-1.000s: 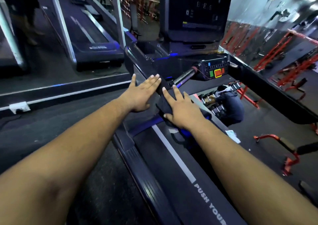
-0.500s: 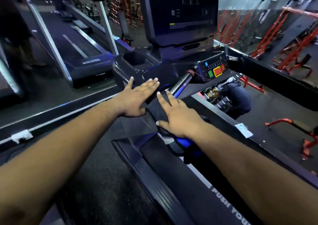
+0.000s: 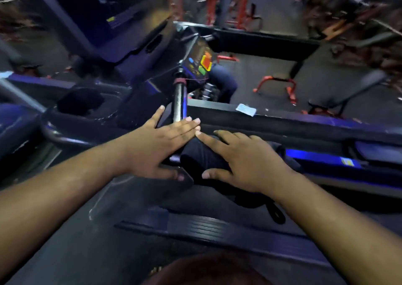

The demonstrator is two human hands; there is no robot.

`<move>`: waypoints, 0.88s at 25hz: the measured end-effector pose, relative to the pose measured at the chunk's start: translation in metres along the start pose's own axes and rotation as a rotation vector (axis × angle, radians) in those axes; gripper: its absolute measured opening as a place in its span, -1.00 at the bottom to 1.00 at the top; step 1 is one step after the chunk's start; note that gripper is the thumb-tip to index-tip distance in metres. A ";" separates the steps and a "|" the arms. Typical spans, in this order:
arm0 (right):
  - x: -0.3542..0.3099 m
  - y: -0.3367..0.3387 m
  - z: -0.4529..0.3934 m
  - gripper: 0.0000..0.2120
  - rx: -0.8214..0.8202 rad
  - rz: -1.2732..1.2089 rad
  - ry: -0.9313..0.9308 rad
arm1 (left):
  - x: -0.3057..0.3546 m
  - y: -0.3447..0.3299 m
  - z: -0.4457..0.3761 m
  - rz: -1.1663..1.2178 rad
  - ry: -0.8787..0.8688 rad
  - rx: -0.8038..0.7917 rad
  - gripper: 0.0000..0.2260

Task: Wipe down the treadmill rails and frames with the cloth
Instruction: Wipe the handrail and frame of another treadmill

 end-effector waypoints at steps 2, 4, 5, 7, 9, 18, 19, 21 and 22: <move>-0.004 -0.004 0.005 -0.19 0.051 0.049 -0.163 | -0.006 -0.002 -0.006 -0.034 -0.106 0.022 -0.04; -0.013 -0.007 0.010 -0.19 0.107 0.111 -0.305 | -0.010 -0.004 -0.011 -0.011 -0.168 0.020 -0.03; -0.018 -0.007 0.012 -0.21 0.132 0.127 -0.369 | -0.011 -0.004 -0.014 0.016 -0.179 0.015 -0.03; -0.030 -0.011 0.017 -0.25 0.194 0.136 -0.501 | -0.010 -0.002 -0.017 0.068 -0.207 -0.013 -0.03; -0.048 -0.019 0.021 -0.29 0.286 0.098 -0.662 | -0.010 -0.001 -0.018 0.098 -0.219 0.005 -0.03; -0.103 -0.068 0.008 -0.36 0.799 -0.311 -1.032 | -0.010 -0.005 -0.018 0.178 -0.315 0.054 -0.12; -0.111 -0.073 0.003 -0.36 0.869 -0.375 -1.062 | -0.011 -0.006 -0.017 0.170 -0.328 0.050 -0.12; -0.117 -0.077 -0.003 -0.37 1.025 -0.485 -1.182 | -0.010 -0.008 -0.018 0.141 -0.355 0.036 -0.10; -0.107 -0.075 -0.003 -0.38 1.119 -0.566 -1.278 | -0.010 -0.009 -0.019 0.139 -0.356 0.027 -0.09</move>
Point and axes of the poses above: each hand's wrist, its own z-axis away from the middle knuckle, its own y-axis out of the back of the hand, x = y × z, the point moved 5 cm from there along -z, towards the middle knuckle, and after that the axes turned 3 degrees about -z, right-handed, at the moved point
